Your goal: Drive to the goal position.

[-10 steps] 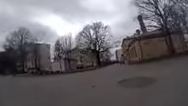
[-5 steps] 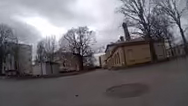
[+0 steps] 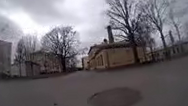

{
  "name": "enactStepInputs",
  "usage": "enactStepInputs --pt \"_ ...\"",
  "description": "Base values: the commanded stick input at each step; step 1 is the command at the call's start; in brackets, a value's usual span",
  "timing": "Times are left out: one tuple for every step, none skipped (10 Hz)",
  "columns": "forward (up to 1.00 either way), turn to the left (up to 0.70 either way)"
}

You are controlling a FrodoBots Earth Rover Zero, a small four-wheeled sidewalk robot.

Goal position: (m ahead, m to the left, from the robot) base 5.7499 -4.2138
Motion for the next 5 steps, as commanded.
enactStepInputs --pt "1.0 -0.4" --pt "1.0 -0.4" --pt "1.0 -0.4" --pt "1.0 -0.4" --pt "1.0 -0.4"
